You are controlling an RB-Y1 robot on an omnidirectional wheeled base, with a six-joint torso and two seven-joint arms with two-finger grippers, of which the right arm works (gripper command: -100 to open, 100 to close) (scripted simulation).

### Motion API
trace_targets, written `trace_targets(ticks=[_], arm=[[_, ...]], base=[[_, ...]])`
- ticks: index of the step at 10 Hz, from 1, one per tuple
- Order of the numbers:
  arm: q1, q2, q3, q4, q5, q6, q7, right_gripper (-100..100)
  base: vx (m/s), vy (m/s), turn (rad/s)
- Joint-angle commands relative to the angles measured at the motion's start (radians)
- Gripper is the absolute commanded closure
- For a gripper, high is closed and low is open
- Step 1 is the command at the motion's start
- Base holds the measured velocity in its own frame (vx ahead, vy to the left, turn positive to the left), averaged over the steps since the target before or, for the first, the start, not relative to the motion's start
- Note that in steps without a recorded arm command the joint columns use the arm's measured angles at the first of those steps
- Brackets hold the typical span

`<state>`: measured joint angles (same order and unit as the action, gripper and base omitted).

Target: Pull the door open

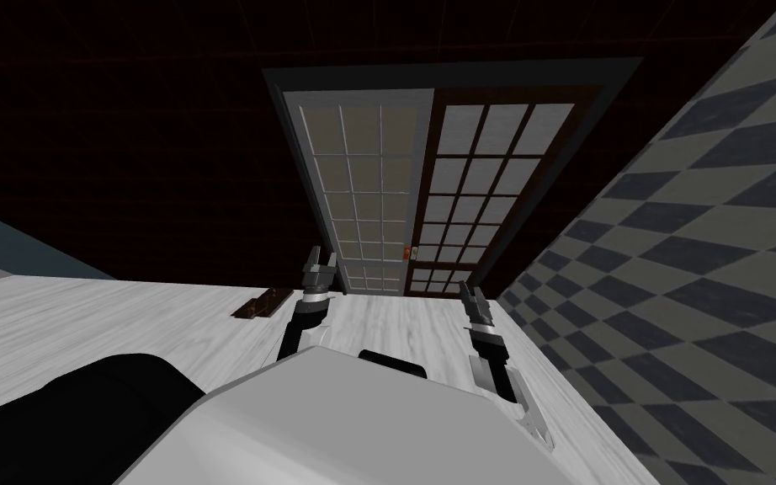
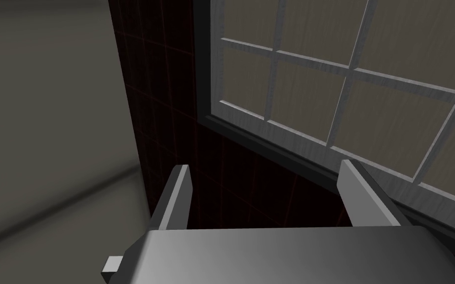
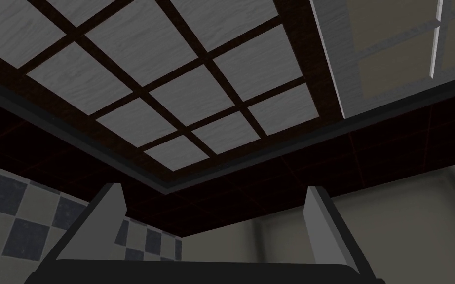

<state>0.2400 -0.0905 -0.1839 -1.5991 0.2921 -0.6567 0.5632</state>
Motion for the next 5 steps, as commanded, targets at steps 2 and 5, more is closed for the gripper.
trace_targets(ticks=[2, 5], arm=[[-0.019, -0.001, -0.017, 0.069, 0.024, -0.018, 0.054, -100], [-0.045, 0.002, -0.035, 0.149, 0.053, -0.037, 0.114, -100]], base=[[0.110, 0.026, 0.015], [0.110, 0.030, 0.019]])
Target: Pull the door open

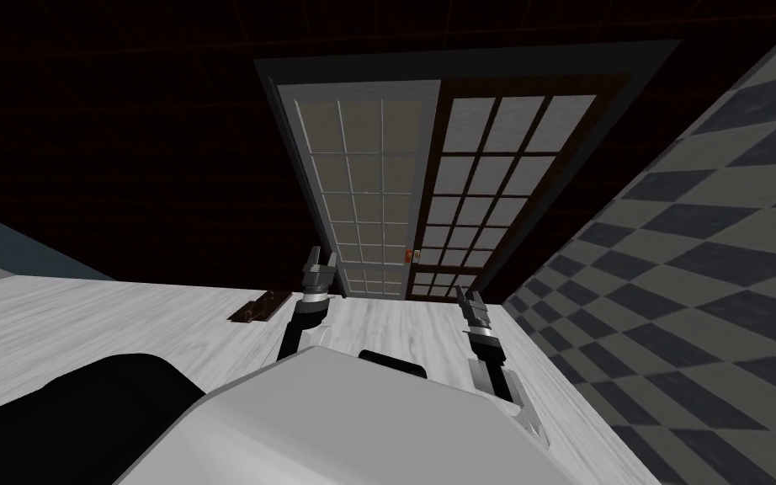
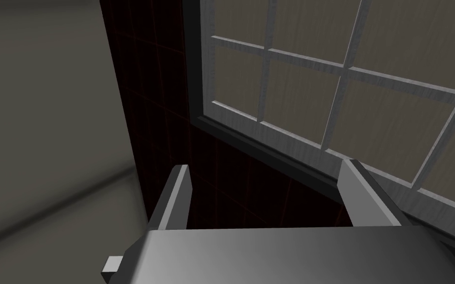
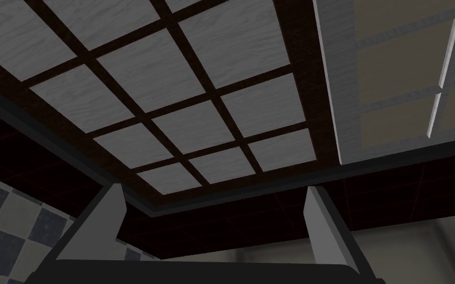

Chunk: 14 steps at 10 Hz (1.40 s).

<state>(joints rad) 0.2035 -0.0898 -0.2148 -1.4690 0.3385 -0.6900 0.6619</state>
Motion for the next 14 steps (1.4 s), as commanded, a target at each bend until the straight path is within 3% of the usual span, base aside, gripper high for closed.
trace_targets(ticks=[1, 14], arm=[[-0.017, 0.002, -0.010, 0.048, 0.016, -0.010, 0.036, -100], [-0.126, 0.034, -0.083, 0.379, 0.133, -0.088, 0.285, -100]], base=[[0.089, 0.035, 0.017], [0.101, 0.025, 0.016]])
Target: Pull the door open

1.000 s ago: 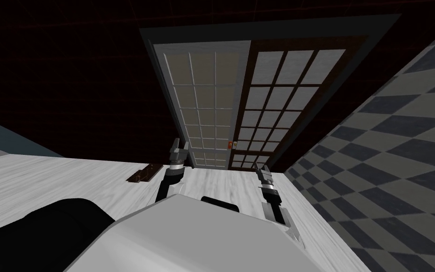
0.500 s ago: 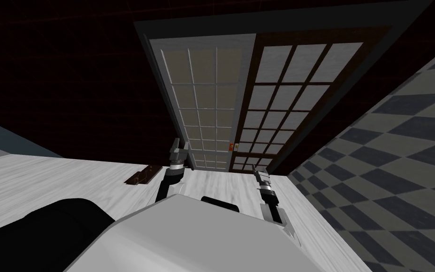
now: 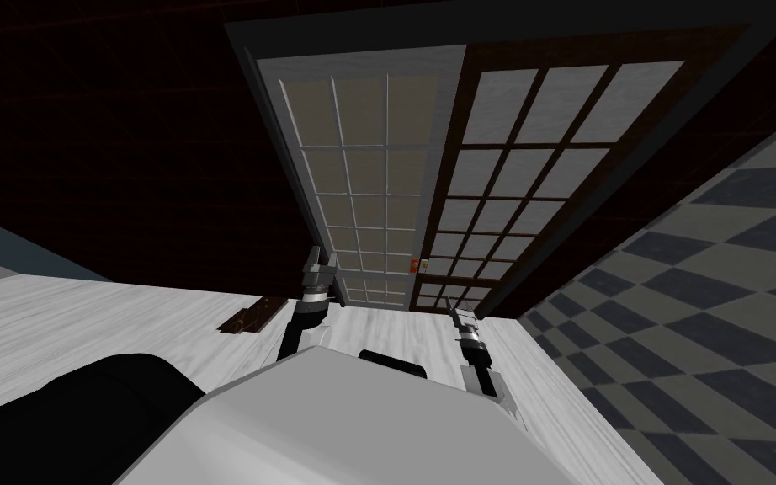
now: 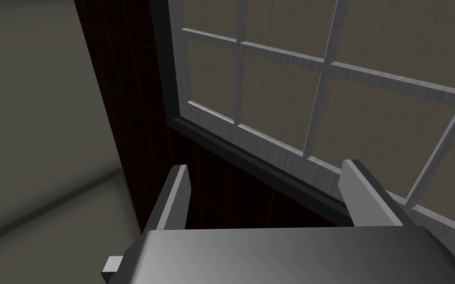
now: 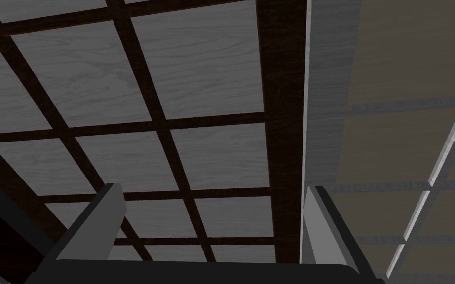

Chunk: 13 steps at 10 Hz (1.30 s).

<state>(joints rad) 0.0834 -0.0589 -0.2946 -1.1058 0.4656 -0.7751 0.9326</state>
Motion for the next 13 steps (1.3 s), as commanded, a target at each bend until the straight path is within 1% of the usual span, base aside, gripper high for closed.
trace_targets(ticks=[1, 4, 5, 6, 8, 9, 10, 11, 13], arm=[[-0.013, 0.007, -0.008, 0.038, 0.013, -0.009, 0.031, -100], [-0.036, 0.018, -0.023, 0.105, 0.037, -0.024, 0.081, -100], [-0.050, 0.026, -0.032, 0.144, 0.051, -0.034, 0.110, -100], [-0.050, 0.026, -0.032, 0.144, 0.051, -0.034, 0.110, -100], [-0.064, 0.034, -0.040, 0.182, 0.064, -0.043, 0.139, -100], [-0.077, 0.043, -0.048, 0.218, 0.077, -0.051, 0.166, -100], [-0.082, 0.047, -0.051, 0.233, 0.082, -0.055, 0.178, -100], [-0.094, 0.056, -0.058, 0.263, 0.093, -0.062, 0.201, -100], [-0.109, 0.068, -0.066, 0.301, 0.107, -0.071, 0.230, -100]], base=[[0.105, 0.012, 0.016], [0.090, 0.022, 0.012], [0.163, 0.025, 0.022], [0.124, 0.016, 0.011], [0.068, 0.001, 0.008], [0.117, -0.013, 0.021], [0.132, -0.002, 0.017], [0.128, 0.007, 0.013], [0.116, 0.003, 0.011]])
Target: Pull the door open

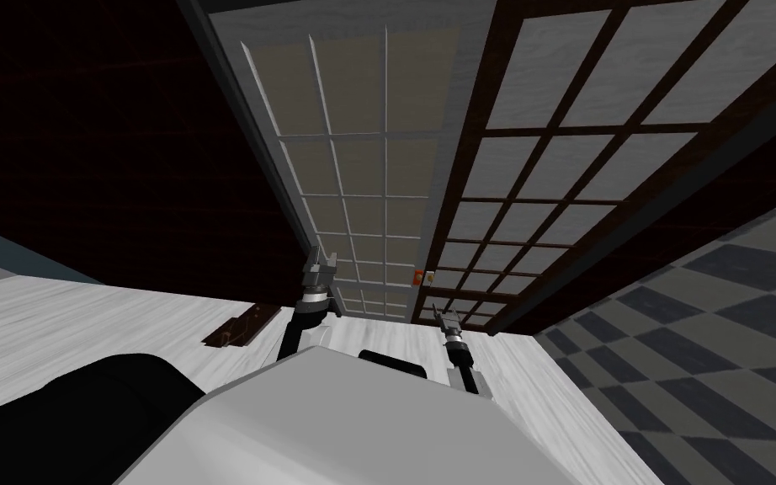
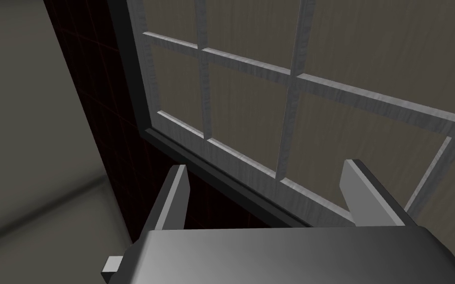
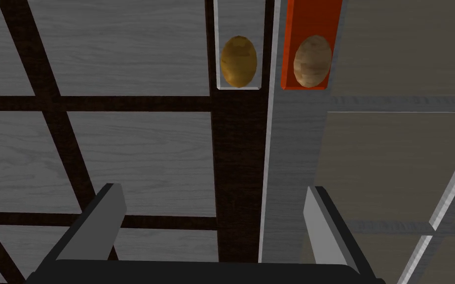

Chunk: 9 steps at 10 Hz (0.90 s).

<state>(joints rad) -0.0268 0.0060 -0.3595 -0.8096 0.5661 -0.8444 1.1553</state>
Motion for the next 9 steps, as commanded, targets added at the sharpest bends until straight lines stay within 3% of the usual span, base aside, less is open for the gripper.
trace_targets(ticks=[1, 3, 4, 6, 9], arm=[[-0.012, 0.014, -0.007, 0.036, 0.017, -0.010, 0.031, -100], [-0.016, 0.015, -0.008, 0.041, 0.018, -0.010, 0.033, -100], [0.004, -0.013, -0.029, 0.059, 0.009, -0.009, 0.046, -100], [0.009, -0.020, -0.034, 0.063, 0.006, -0.009, 0.048, -100], [0.051, -0.071, -0.085, 0.101, -0.021, -0.003, 0.076, -100]], base=[[0.174, -0.017, 0.014], [0.118, -0.030, 0.010], [-0.074, 0.018, -0.002], [-0.129, 0.034, -0.007], [-0.159, 0.023, 0.012]])
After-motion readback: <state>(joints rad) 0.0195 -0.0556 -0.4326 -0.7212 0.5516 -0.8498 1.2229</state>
